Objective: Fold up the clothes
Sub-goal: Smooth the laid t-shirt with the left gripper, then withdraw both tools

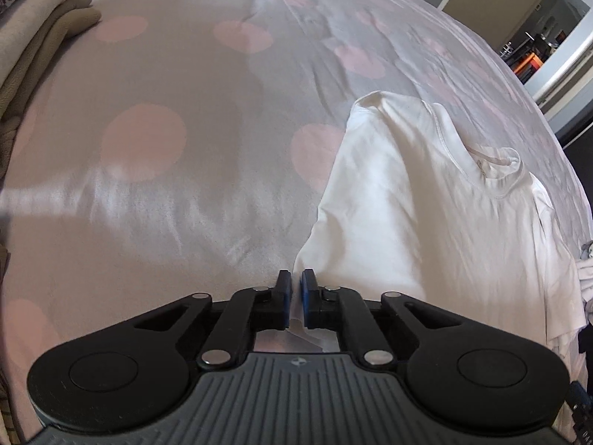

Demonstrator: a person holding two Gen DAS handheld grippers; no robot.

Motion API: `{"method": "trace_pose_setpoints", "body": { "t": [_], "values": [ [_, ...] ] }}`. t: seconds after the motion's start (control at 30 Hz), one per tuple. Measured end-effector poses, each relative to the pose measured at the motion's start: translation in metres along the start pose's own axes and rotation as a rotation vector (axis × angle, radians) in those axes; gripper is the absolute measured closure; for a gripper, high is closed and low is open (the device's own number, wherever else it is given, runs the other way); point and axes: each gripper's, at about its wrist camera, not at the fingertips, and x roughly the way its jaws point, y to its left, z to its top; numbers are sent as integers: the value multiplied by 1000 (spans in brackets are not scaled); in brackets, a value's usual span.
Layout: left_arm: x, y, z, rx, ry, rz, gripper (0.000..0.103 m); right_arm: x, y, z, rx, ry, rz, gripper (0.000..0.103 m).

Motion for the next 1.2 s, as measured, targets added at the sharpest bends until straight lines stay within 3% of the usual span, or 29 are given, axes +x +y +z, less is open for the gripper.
{"method": "trace_pose_setpoints", "body": {
  "t": [0.13,0.4,0.53,0.7,0.93,1.1,1.2],
  "values": [
    [-19,-12,15,70,-55,75,103,4,-18,-2,26,-3,5,63],
    [-54,-13,77,203,-154,264,103,11,-32,0,56,-4,18,63],
    [-33,-1,96,233,-127,360,103,17,-34,-1,61,12,18,63],
    [11,17,94,258,-61,441,103,22,-35,-3,56,22,3,63],
    [36,21,81,273,-43,482,102,25,-34,-5,38,19,-13,63],
    [5,18,73,243,-115,446,88,12,-33,3,81,-4,2,63],
    [-17,13,58,246,-139,415,86,10,-32,16,100,-18,34,64]
  ]
}}
